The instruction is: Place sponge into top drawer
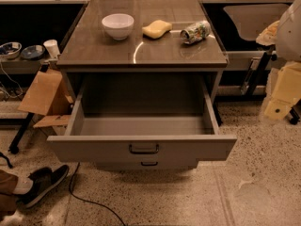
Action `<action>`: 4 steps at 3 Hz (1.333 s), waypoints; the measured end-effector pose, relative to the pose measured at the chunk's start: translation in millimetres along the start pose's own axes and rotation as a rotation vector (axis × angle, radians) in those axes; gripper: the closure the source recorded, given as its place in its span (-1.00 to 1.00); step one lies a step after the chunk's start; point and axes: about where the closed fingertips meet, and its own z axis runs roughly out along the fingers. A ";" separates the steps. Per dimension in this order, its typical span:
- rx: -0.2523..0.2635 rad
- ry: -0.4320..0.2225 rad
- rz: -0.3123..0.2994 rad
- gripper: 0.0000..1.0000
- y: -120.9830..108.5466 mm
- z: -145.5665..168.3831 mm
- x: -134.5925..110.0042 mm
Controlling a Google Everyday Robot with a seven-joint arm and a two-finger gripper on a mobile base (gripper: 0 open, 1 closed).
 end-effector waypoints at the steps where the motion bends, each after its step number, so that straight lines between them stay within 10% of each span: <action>1: 0.000 0.000 0.000 -1.00 0.0 0.0 0.0; 3: 0.020 -0.101 0.068 -1.00 -27.6 14.5 -16.8; 4: 0.075 -0.227 0.233 -1.00 -78.2 41.6 -42.9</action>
Offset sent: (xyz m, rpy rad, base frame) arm 0.0123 0.0037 -0.0043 0.0803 -0.0052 -0.0211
